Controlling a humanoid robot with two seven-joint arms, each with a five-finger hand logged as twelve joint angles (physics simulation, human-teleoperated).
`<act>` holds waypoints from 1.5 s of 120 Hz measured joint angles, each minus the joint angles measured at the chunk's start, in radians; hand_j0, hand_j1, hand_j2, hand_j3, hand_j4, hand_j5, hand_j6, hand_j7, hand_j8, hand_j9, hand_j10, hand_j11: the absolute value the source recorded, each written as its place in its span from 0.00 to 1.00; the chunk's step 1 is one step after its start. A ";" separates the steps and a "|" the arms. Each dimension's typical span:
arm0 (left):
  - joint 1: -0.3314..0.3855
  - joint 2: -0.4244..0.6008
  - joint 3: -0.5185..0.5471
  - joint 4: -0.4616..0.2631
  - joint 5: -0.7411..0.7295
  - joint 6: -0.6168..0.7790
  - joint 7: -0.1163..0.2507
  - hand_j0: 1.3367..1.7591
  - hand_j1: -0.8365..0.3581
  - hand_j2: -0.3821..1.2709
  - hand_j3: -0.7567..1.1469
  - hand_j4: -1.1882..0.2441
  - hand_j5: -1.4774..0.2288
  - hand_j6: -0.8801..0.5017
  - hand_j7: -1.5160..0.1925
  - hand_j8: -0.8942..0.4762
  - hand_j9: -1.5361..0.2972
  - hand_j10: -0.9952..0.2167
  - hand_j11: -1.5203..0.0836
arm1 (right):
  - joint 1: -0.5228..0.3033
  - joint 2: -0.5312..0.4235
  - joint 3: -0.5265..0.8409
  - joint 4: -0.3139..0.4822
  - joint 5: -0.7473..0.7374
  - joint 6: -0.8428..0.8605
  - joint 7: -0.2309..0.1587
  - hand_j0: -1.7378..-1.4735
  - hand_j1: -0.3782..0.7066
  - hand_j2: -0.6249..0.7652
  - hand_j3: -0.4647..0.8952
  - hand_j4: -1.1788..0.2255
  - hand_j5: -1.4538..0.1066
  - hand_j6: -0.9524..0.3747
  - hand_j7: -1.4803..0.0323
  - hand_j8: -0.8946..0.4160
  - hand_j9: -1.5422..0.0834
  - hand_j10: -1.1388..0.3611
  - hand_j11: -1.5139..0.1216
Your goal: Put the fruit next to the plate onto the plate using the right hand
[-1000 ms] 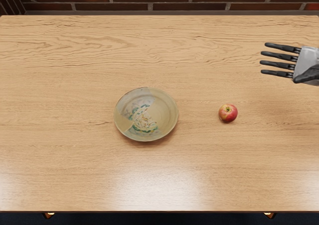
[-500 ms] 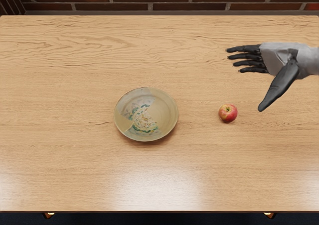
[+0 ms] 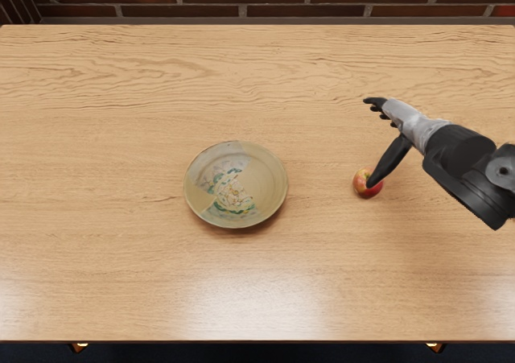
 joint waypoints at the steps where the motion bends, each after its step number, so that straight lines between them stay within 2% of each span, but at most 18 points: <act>1: 0.000 0.000 0.000 0.000 0.000 0.000 0.000 0.76 0.98 0.23 0.40 0.82 0.86 0.63 0.88 0.65 0.83 0.81 0.94 | 0.001 0.005 -0.007 0.001 0.000 -0.006 0.000 0.30 0.10 0.44 0.34 0.79 0.87 0.66 0.92 0.63 0.89 0.71 0.87; 18: 0.000 0.000 0.000 0.000 0.000 0.000 0.000 0.76 0.98 0.23 0.40 0.82 0.86 0.63 0.88 0.65 0.83 0.81 0.94 | 0.018 0.054 -0.137 0.005 -0.003 -0.081 0.000 0.30 0.10 0.44 0.34 0.79 0.87 0.66 0.92 0.63 0.89 0.71 0.87; 39: 0.000 0.000 0.000 0.000 0.000 0.000 0.000 0.76 0.98 0.23 0.40 0.82 0.86 0.63 0.88 0.65 0.83 0.81 0.94 | 0.086 0.088 -0.270 0.002 -0.004 -0.103 0.000 0.30 0.11 0.44 0.34 0.78 0.87 0.66 0.91 0.62 0.89 0.71 0.86; 77: 0.000 0.000 0.000 0.000 0.000 0.000 0.000 0.76 0.98 0.23 0.40 0.82 0.86 0.63 0.88 0.65 0.83 0.81 0.94 | 0.120 0.111 -0.303 -0.012 -0.004 -0.108 0.000 0.30 0.31 0.41 0.34 0.65 0.72 0.52 0.76 0.48 0.74 0.59 0.72; 114: 0.000 0.000 0.000 0.000 0.000 0.000 0.000 0.76 0.98 0.23 0.40 0.82 0.86 0.63 0.88 0.65 0.83 0.81 0.94 | 0.115 0.116 -0.367 -0.035 -0.072 -0.108 0.000 0.30 0.44 0.40 0.34 0.57 0.62 0.43 0.65 0.39 0.65 0.51 0.63; 143: 0.000 0.000 0.000 0.000 0.000 0.000 0.000 0.76 0.98 0.23 0.40 0.82 0.86 0.63 0.88 0.65 0.83 0.81 0.94 | 0.115 0.131 -0.369 -0.040 -0.091 -0.108 0.000 0.30 0.54 0.39 0.34 0.51 0.55 0.37 0.58 0.36 0.58 0.45 0.56; 160: 0.000 0.000 0.000 0.000 0.000 0.000 0.000 0.76 0.98 0.23 0.40 0.82 0.86 0.63 0.88 0.65 0.83 0.81 0.94 | 0.110 0.139 -0.369 -0.047 -0.095 -0.110 -0.001 0.31 0.58 0.41 0.34 0.47 0.52 0.37 0.54 0.37 0.55 0.43 0.52; 170: 0.000 0.000 0.000 0.000 0.000 0.000 0.000 0.76 0.98 0.23 0.40 0.82 0.86 0.63 0.88 0.65 0.83 0.81 0.94 | 0.097 0.147 -0.367 -0.060 -0.111 -0.110 -0.001 0.33 0.64 0.49 0.34 0.44 0.53 0.36 0.53 0.36 0.54 0.42 0.52; 173: 0.000 0.000 0.000 0.000 0.000 0.000 0.000 0.76 0.98 0.23 0.40 0.82 0.86 0.63 0.88 0.65 0.83 0.81 0.94 | 0.094 0.148 -0.366 -0.063 -0.116 -0.110 -0.001 0.34 0.63 0.56 0.34 0.43 0.53 0.35 0.53 0.34 0.54 0.41 0.52; 180: 0.000 0.000 -0.001 0.000 0.000 0.000 0.000 0.76 0.98 0.23 0.40 0.82 0.86 0.63 0.88 0.65 0.83 0.81 0.94 | 0.086 0.151 -0.366 -0.070 -0.121 -0.107 -0.001 0.35 0.68 0.63 0.34 0.43 0.53 0.34 0.52 0.37 0.53 0.40 0.51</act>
